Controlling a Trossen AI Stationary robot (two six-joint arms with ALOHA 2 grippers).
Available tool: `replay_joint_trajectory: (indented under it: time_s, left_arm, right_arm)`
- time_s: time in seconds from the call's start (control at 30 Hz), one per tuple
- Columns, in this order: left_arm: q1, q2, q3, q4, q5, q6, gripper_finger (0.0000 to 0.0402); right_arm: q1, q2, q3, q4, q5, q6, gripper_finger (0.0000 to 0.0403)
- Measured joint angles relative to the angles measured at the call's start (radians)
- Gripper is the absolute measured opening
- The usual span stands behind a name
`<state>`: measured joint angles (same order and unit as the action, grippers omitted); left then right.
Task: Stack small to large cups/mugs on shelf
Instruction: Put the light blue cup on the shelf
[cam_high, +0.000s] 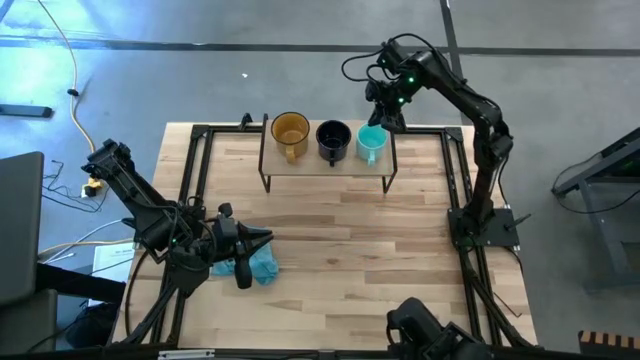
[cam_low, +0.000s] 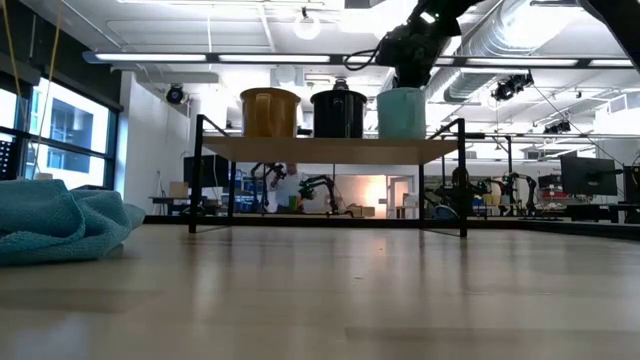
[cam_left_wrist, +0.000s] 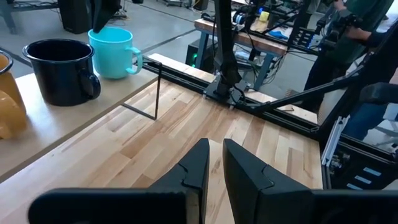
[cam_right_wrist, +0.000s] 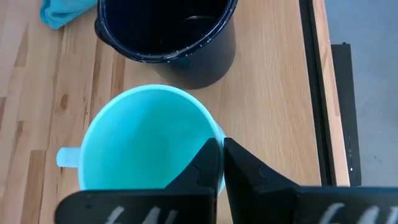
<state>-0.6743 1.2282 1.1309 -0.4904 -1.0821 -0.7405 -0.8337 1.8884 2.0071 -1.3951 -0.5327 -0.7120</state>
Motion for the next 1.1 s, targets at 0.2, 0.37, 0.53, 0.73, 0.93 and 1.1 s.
replay_joint_trajectory:
  time_s: [0.2, 0.37, 0.53, 0.73, 0.93, 1.1]
  left_arm:
    - [0.000, 0.000, 0.000, -0.005, 0.000, -0.001, 0.0037]
    - [0.000, 0.000, 0.000, -0.008, 0.000, -0.001, 0.0037]
    - [0.000, 0.000, 0.000, -0.010, -0.004, -0.001, 0.0037]
    - [0.000, 0.000, 0.000, -0.010, -0.004, -0.001, 0.0037]
    - [0.000, 0.000, 0.000, -0.011, -0.004, -0.005, 0.0037]
    - [0.000, 0.000, 0.000, -0.013, -0.004, -0.005, 0.0037]
  right_arm:
    - [0.000, 0.005, 0.000, 0.001, -0.004, 0.001, 0.0000]
    - [0.000, 0.005, 0.000, -0.008, -0.007, 0.014, 0.0000]
    - [0.000, 0.003, -0.052, 0.004, -0.044, 0.018, 0.0000]
    - [0.003, 0.003, -0.124, 0.056, -0.042, 0.023, 0.0000]
    - [0.003, 0.003, -0.090, 0.086, -0.025, 0.023, 0.0000]
    - [0.003, 0.003, -0.074, 0.072, -0.017, 0.023, 0.0000]
